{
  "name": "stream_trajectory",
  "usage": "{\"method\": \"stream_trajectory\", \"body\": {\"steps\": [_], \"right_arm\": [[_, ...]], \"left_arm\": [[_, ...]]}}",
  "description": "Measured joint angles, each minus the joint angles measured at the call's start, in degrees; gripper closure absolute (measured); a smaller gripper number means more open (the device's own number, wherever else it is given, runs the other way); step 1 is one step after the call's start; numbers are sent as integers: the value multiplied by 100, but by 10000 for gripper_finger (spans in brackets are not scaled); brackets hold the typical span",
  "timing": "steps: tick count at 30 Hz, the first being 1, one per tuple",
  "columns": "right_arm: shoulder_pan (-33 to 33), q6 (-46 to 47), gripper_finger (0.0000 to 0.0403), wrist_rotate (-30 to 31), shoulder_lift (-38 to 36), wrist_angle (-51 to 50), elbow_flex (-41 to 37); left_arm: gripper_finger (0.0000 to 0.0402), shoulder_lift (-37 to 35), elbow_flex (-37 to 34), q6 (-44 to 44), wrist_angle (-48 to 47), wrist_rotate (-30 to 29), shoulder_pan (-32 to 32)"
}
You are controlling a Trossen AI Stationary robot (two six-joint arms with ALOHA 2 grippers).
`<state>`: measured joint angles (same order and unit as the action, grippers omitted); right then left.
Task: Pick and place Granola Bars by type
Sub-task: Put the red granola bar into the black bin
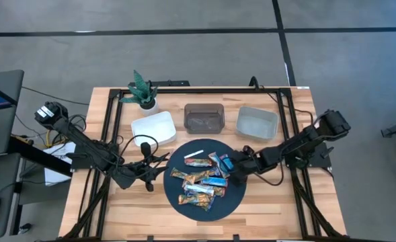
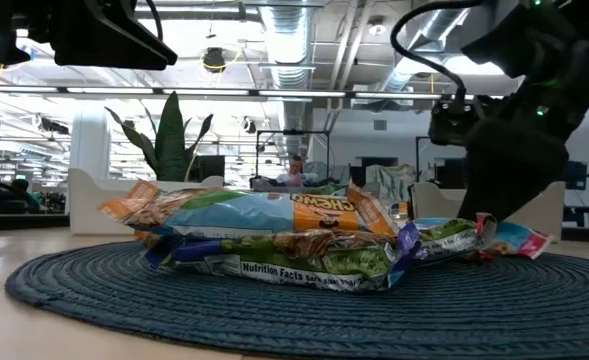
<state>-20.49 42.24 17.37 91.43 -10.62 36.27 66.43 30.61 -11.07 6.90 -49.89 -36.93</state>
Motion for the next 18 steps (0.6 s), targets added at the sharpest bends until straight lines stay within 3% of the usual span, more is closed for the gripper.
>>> {"method": "stream_trajectory", "body": {"steps": [7,18], "right_arm": [[-48,-165,173,-18,29,-406,312],[-48,-374,314,48,27,-396,354]], "left_arm": [[264,0,0,30,-3,0,0],[264,0,0,56,-18,0,0]]}}
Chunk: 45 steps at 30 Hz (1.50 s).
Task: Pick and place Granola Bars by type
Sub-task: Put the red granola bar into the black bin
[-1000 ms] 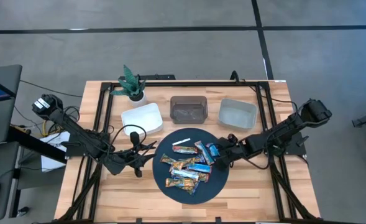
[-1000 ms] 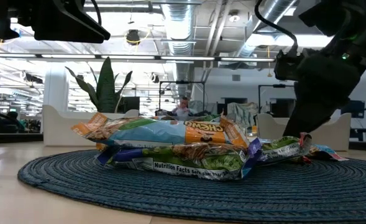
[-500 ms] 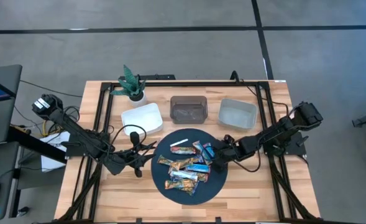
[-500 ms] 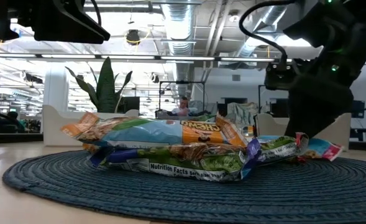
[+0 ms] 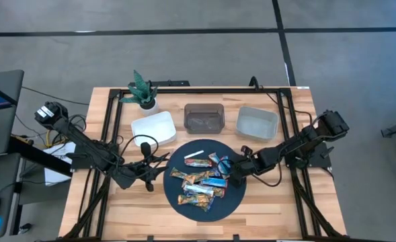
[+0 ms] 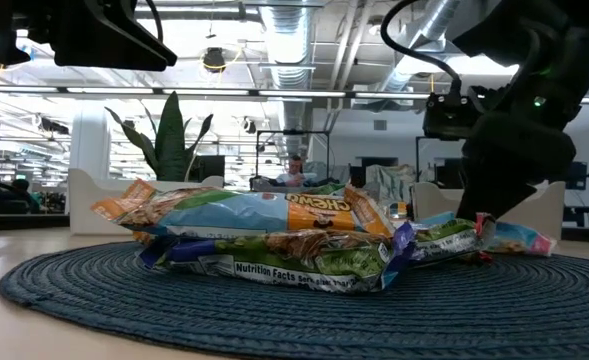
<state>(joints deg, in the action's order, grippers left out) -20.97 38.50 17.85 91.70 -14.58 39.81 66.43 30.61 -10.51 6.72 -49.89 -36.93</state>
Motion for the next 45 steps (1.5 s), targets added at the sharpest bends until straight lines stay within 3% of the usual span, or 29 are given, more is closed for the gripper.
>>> {"method": "stream_trajectory", "body": {"steps": [6,13,18,22,27,36,41,45], "right_arm": [[0,-124,358,6,-104,9,8],[0,-636,362,268,-537,-251,357],[167,-1960,362,956,-739,-287,758],[683,-3335,364,1209,-706,129,1023],[1733,-4744,360,809,-586,1111,1113],[3471,-5424,359,-477,9,1566,1520],[3918,-5564,355,-771,687,1626,1894],[3949,-5640,325,-808,977,1486,2160]], "left_arm": [[264,0,0,1,0,0,0],[264,0,0,1,2,0,0],[264,0,-2,1,2,0,0],[264,0,-2,-18,25,1,16],[264,0,-2,-27,33,2,133],[264,0,-2,38,0,4,304],[264,0,-2,109,-2,4,313],[264,0,-2,130,-23,76,313]]}}
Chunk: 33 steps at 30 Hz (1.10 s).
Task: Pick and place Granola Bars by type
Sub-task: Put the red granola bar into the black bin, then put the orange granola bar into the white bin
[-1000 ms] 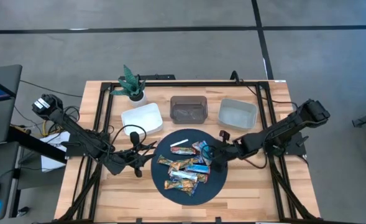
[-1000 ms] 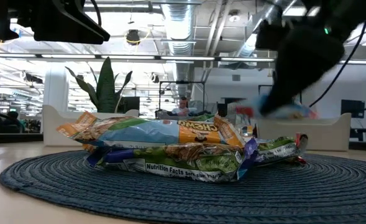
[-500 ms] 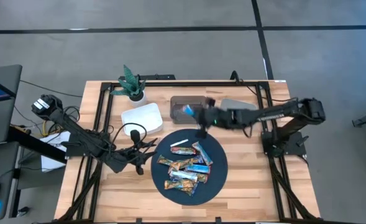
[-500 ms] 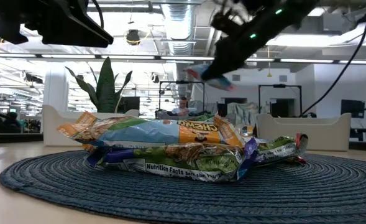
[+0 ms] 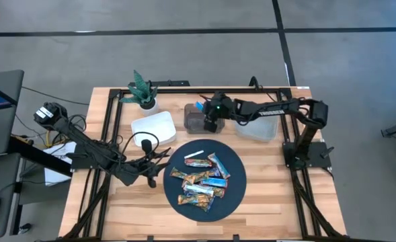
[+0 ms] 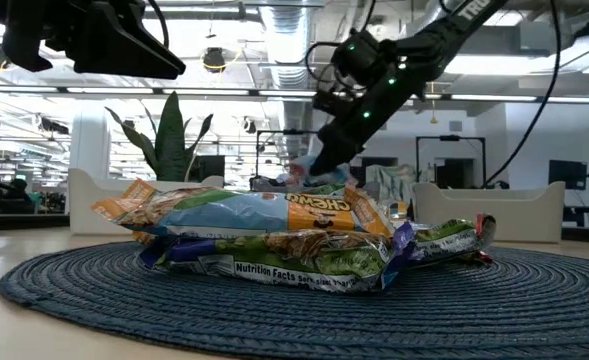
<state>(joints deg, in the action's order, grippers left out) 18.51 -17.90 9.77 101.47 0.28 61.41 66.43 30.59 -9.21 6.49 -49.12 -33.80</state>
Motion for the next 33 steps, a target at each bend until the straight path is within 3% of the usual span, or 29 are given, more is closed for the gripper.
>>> {"method": "stream_trajectory", "body": {"steps": [6,12,16,23,29,33], "right_arm": [[-74,65,232,66,-28,-148,150],[-319,139,165,69,-730,-694,82],[-797,213,159,2,-1332,-1188,-115],[-1964,573,170,-84,-2315,-1388,-1011],[-3217,1099,176,-18,-3126,-716,-2164],[-4018,1514,177,607,-3506,-419,-2720]], "left_arm": [[264,0,0,164,-58,133,4],[264,0,0,303,-60,244,7],[264,0,0,491,-56,577,13],[264,391,0,572,211,2008,198],[264,1443,17,13,986,2079,546],[264,1863,336,-155,1104,2156,877]]}}
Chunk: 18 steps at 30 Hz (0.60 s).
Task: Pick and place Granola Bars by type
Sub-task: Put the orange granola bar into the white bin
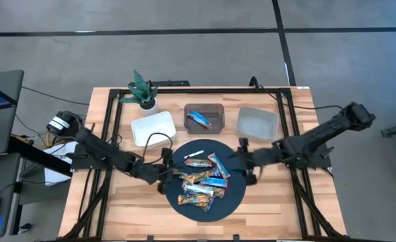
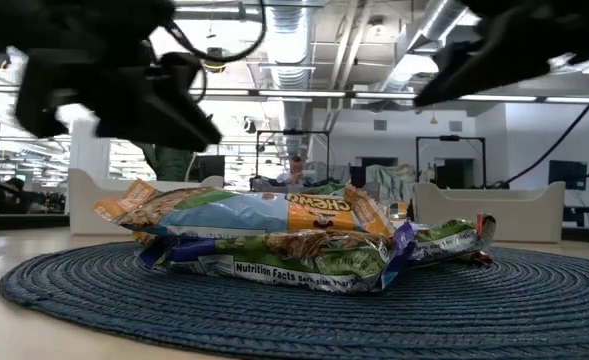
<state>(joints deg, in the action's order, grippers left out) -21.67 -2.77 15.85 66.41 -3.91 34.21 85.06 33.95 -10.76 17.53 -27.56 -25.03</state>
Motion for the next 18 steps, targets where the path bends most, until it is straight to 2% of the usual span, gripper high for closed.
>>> {"method": "stream_trajectory", "body": {"steps": [4,8,14,18], "right_arm": [[-644,462,177,550,-209,-11,-300],[-1080,820,178,745,-219,-31,-376],[-1488,998,178,1182,-18,56,-376],[-1508,1241,178,1284,168,57,-376]], "left_arm": [[264,285,315,245,-281,694,319],[264,602,444,335,-329,1317,501],[264,684,466,340,-439,1378,544],[264,670,466,337,-551,1549,543]]}}
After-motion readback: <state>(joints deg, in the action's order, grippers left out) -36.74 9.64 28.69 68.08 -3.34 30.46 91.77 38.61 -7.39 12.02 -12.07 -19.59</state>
